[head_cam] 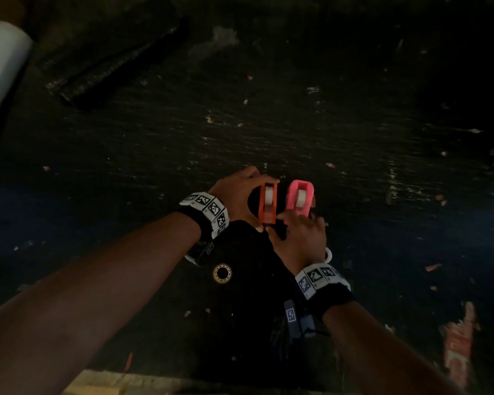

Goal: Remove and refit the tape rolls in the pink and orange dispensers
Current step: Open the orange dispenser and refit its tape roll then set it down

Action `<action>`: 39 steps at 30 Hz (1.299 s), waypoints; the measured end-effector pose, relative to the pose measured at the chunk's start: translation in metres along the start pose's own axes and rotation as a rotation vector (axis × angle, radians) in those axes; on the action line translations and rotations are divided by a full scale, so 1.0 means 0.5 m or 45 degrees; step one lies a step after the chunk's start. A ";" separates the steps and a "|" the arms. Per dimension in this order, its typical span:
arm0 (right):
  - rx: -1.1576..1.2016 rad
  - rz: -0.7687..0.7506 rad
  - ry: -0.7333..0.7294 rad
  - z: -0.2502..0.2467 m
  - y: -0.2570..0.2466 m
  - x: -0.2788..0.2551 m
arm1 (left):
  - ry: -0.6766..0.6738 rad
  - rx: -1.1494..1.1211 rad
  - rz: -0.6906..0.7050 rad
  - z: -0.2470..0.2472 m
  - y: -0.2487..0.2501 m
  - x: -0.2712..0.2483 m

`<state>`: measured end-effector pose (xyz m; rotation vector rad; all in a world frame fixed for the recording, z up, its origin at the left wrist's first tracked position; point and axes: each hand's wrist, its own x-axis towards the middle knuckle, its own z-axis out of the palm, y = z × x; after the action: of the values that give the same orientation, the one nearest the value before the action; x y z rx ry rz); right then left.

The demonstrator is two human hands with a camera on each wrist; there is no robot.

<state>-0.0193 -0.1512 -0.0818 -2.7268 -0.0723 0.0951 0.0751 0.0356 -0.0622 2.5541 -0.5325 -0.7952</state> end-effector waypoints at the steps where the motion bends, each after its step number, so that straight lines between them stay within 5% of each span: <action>1: -0.007 -0.022 -0.009 0.000 -0.005 0.007 | 0.002 -0.001 0.001 0.000 0.000 -0.001; 8: -0.036 -0.024 -0.160 -0.014 -0.018 0.015 | 0.001 0.000 0.002 -0.003 0.002 -0.001; 26: -0.128 -0.104 -0.126 -0.033 -0.014 0.024 | -0.007 0.027 -0.027 -0.003 0.011 -0.014; 32: 0.034 0.115 0.003 -0.089 0.070 -0.060 | 0.177 -0.242 -0.311 0.041 0.002 -0.106; 39: 0.076 0.224 -0.309 -0.081 0.137 -0.137 | 0.174 -0.149 -0.230 0.174 -0.007 -0.269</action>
<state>-0.0819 -0.2345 -0.0686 -2.6435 0.0997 0.4706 -0.0795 0.0782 -0.0697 2.5492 -0.2082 -0.6830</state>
